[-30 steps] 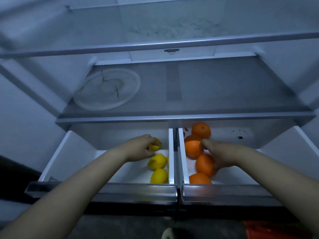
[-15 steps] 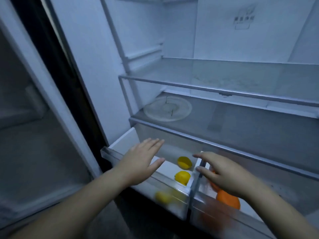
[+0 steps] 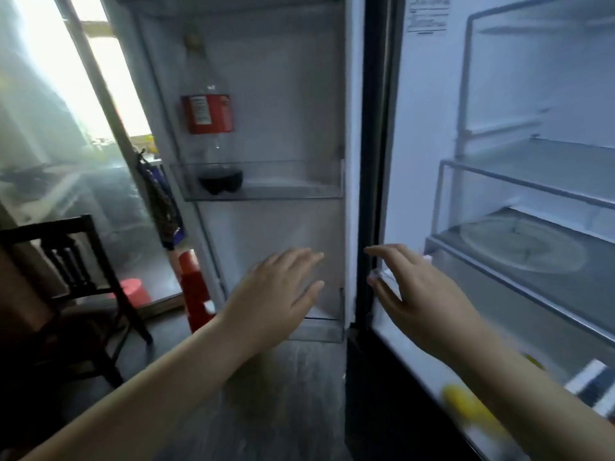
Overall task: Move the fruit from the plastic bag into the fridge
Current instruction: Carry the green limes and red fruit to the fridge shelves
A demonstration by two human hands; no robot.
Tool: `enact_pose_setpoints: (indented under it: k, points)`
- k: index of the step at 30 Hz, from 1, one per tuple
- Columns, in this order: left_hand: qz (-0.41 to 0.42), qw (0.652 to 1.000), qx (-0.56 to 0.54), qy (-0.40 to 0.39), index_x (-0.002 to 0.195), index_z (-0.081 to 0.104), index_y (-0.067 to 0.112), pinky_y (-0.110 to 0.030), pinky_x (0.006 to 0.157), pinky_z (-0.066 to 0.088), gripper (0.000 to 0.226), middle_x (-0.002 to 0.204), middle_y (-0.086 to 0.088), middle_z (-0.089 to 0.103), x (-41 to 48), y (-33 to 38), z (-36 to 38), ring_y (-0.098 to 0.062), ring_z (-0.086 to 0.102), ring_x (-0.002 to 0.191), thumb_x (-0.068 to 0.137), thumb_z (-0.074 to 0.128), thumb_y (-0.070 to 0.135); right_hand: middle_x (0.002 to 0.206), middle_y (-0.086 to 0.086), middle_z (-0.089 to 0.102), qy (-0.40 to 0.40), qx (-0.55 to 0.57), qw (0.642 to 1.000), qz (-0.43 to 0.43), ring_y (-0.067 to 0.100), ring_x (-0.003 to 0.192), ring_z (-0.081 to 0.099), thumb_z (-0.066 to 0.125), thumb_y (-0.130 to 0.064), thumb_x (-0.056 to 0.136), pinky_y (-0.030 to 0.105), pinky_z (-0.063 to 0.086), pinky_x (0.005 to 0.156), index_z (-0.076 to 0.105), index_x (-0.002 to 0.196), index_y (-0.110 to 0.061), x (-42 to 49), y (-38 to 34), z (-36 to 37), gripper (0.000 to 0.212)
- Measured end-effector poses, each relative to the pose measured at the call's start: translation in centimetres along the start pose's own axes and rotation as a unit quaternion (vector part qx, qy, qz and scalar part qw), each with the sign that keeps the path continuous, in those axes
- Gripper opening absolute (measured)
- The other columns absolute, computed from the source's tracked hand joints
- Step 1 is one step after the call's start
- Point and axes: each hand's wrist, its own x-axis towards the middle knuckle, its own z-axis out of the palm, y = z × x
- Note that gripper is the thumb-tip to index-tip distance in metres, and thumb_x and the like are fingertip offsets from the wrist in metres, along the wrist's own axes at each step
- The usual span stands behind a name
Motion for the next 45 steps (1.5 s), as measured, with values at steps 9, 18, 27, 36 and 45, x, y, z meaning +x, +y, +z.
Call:
enact_pose_setpoints:
  k: [9, 18, 27, 36, 45]
  points:
    - [-0.167, 0.982, 0.081, 0.033, 0.126, 0.056, 0.023, -0.032, 0.1, 0.042, 0.055, 0.131, 0.004, 0.056, -12.1, -13.8, -8.4, -0.015, 0.051, 0.121, 0.089, 0.027, 0.052, 0.143, -0.012, 0.038, -0.088, 0.074, 0.982, -0.149, 0.007, 0.122, 0.045, 0.04, -0.043, 0.096, 0.02, 0.037, 0.094, 0.031, 0.141, -0.033, 8.3, -16.2, 7.9, 0.047]
    - [-0.287, 0.95, 0.109, 0.051, 0.122, 0.059, 0.02, -0.035, 0.098, 0.045, 0.055, 0.127, 0.003, 0.059, -25.4, -29.8, -14.5, -0.016, 0.055, 0.116, 0.088, 0.028, 0.05, 0.139, -0.004, 0.047, -0.111, 0.132, 0.949, -0.263, 0.011, 0.121, 0.049, 0.049, -0.034, 0.094, 0.01, 0.032, 0.089, 0.04, 0.139, -0.026, 15.0, -37.2, 18.5, 0.046]
    - [-0.429, 0.893, 0.137, 0.022, 0.133, 0.047, 0.022, -0.034, 0.104, 0.036, 0.071, 0.136, 0.006, 0.049, -40.9, -41.9, -16.6, -0.013, 0.043, 0.127, 0.084, 0.009, 0.057, 0.127, -0.003, 0.055, -0.188, 0.188, 0.905, -0.332, 0.016, 0.11, 0.058, 0.054, -0.029, 0.091, 0.028, 0.05, 0.088, 0.047, 0.132, -0.023, 17.0, -54.3, 30.8, 0.042]
    - [-0.524, 0.845, 0.106, 0.019, 0.144, 0.031, 0.022, -0.028, 0.108, 0.026, 0.08, 0.146, 0.009, 0.037, -50.2, -49.6, -14.9, -0.008, 0.03, 0.136, 0.081, 0.0, 0.061, 0.137, -0.008, 0.047, -0.24, 0.18, 0.867, -0.399, 0.012, 0.122, 0.048, 0.049, -0.034, 0.094, 0.023, 0.04, 0.093, 0.042, 0.138, -0.023, 18.9, -64.0, 40.4, 0.047]
    - [-0.591, 0.799, 0.113, -0.012, 0.146, 0.028, 0.022, -0.03, 0.11, 0.026, 0.078, 0.148, 0.007, 0.035, -52.2, -60.6, -11.5, -0.01, 0.028, 0.137, 0.082, 0.005, 0.061, 0.137, -0.006, 0.047, -0.286, 0.194, 0.835, -0.429, 0.013, 0.124, 0.047, 0.048, -0.035, 0.094, 0.023, 0.04, 0.093, 0.041, 0.14, -0.022, 25.7, -68.5, 53.4, 0.048]
